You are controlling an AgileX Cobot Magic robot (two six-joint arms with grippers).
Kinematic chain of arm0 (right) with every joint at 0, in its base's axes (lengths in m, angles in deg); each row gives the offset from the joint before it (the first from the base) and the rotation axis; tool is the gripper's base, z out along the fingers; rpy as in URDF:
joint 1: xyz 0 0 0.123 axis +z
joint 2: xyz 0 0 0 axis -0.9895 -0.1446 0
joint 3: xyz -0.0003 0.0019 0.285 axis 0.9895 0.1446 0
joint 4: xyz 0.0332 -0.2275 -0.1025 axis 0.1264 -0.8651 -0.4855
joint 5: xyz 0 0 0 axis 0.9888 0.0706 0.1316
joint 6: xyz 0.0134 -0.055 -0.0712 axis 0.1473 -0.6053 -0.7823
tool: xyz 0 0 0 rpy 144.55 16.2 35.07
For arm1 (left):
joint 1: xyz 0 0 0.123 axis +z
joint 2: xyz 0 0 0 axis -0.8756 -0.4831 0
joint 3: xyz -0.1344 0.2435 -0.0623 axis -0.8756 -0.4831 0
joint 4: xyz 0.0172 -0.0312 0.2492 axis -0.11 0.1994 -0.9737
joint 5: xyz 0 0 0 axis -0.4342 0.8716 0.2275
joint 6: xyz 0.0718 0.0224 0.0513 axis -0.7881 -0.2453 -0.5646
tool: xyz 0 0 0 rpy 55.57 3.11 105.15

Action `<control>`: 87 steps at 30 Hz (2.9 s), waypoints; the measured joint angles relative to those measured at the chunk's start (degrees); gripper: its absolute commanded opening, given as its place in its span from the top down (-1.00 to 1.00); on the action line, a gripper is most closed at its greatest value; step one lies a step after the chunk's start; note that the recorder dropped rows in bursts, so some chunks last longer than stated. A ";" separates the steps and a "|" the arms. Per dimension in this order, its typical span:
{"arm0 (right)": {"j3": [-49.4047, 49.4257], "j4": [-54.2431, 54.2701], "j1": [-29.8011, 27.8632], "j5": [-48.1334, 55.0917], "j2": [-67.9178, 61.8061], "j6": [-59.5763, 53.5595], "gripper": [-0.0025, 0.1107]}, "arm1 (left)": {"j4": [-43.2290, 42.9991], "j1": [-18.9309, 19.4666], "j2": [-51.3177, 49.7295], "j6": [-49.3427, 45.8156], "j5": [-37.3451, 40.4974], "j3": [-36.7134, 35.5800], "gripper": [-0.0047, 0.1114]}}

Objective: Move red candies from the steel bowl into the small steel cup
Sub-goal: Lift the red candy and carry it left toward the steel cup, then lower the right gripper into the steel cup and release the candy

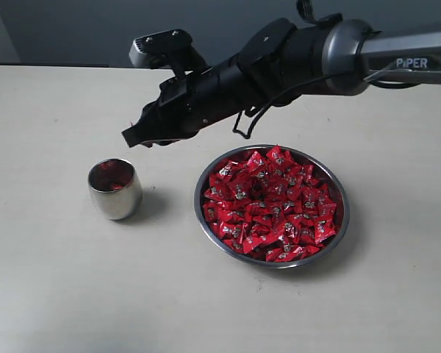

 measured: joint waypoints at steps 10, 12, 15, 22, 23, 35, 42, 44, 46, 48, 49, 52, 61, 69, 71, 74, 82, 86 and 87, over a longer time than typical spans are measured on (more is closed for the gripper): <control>-1.25 0.01 4.64 0.75 -0.13 -0.27 0.97 | 0.00 0.00 0.00 0.00 0.00 0.00 0.91; -1.25 0.01 4.78 0.75 -0.40 -0.27 0.97 | 0.00 0.00 0.00 0.00 0.00 0.00 0.91; -1.25 0.10 4.78 0.64 -1.37 -0.27 0.97 | 0.00 0.00 0.00 0.00 0.00 0.00 0.91; -1.25 0.10 4.78 -0.47 -3.12 -0.19 0.97 | 0.00 0.00 0.00 0.00 0.00 0.00 0.91; -1.25 0.10 4.78 -0.87 -3.25 -0.19 0.97 | 0.00 0.00 0.00 0.00 0.00 0.00 0.91; -2.54 0.10 4.89 -3.14 -3.54 -0.19 0.97 | 0.00 0.00 0.00 0.00 0.00 0.00 0.91; -5.56 -0.18 5.01 -1.51 -5.43 1.52 0.97 | 0.00 0.00 0.00 0.00 0.00 0.00 0.91; -5.78 -0.91 5.01 -0.97 -5.79 1.78 0.97 | 0.00 0.00 0.00 0.00 0.00 0.00 0.91; -5.78 -1.47 5.01 -0.55 -5.88 1.91 0.97 | 0.00 0.00 0.00 0.00 0.00 0.00 0.91; -5.78 -1.73 5.01 -0.43 -5.87 2.13 0.97 | 0.00 0.00 0.00 0.00 0.00 0.00 0.91; -5.78 -1.86 5.01 -0.39 -5.87 2.13 0.97 | 0.00 0.00 0.00 0.00 0.00 0.00 0.91; -5.78 -2.38 5.01 -0.30 -5.87 2.13 0.97 | 0.00 0.00 0.00 0.00 0.00 0.00 0.91; -5.78 -2.50 5.01 0.43 -6.23 2.69 0.97 | 0.00 0.00 0.00 0.00 0.00 0.00 0.91; -5.78 -2.59 5.01 0.63 -6.23 2.80 0.86 | 0.00 0.00 0.00 0.00 0.00 0.00 0.91; -5.78 -2.73 5.01 0.63 -6.23 3.03 0.64 | 0.00 0.00 0.00 0.00 0.00 0.00 0.91; -5.78 -3.10 5.01 0.74 -6.23 3.41 0.46 | 0.00 0.00 0.00 0.00 0.00 0.00 0.91; -5.78 -3.12 5.01 0.74 -6.23 4.87 0.51 | 0.00 0.00 0.00 0.00 0.00 0.00 0.91; -5.78 -3.12 5.01 0.74 -6.23 4.87 0.51 | 0.00 0.00 0.00 0.00 0.00 0.00 0.91; -5.78 -3.12 5.01 0.86 -6.23 4.87 0.49 | 0.00 0.00 0.00 0.00 0.00 0.00 0.91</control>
